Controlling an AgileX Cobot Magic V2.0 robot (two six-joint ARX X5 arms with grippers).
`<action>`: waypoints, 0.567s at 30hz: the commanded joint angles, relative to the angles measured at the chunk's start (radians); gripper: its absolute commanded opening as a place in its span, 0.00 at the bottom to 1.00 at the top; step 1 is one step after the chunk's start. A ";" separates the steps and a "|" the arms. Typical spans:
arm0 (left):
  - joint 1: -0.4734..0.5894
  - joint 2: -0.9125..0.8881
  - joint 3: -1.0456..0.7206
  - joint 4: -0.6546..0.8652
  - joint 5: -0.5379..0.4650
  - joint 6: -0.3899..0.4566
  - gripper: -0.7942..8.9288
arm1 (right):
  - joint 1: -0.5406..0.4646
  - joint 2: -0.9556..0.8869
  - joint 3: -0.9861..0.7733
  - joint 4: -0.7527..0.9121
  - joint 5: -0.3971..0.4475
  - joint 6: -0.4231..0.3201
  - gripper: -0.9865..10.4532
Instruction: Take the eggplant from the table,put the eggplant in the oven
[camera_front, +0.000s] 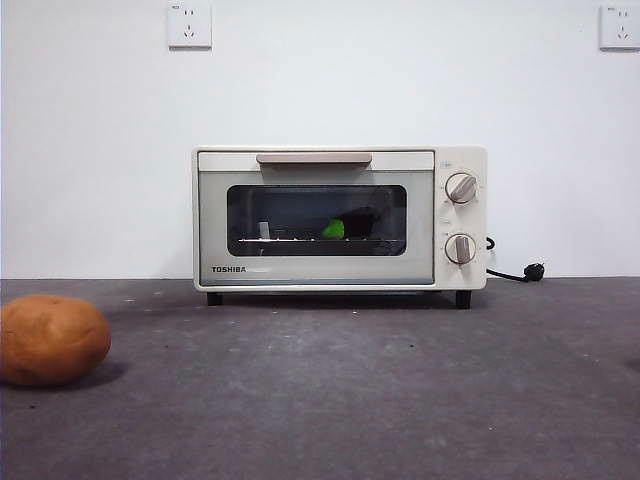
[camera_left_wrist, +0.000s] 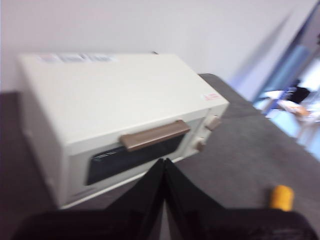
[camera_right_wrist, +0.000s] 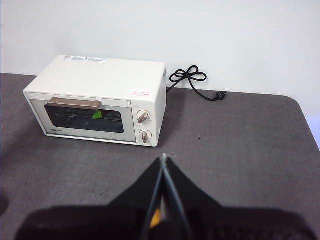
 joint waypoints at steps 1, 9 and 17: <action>-0.017 -0.093 0.006 -0.044 -0.104 0.071 0.08 | 0.001 -0.003 -0.003 -0.023 0.003 0.010 0.09; -0.028 -0.330 0.006 -0.172 -0.243 0.077 0.08 | 0.001 -0.002 -0.003 -0.023 0.003 0.011 0.09; -0.028 -0.429 0.006 -0.242 -0.293 0.081 0.08 | 0.001 -0.002 -0.003 -0.023 0.003 0.011 0.09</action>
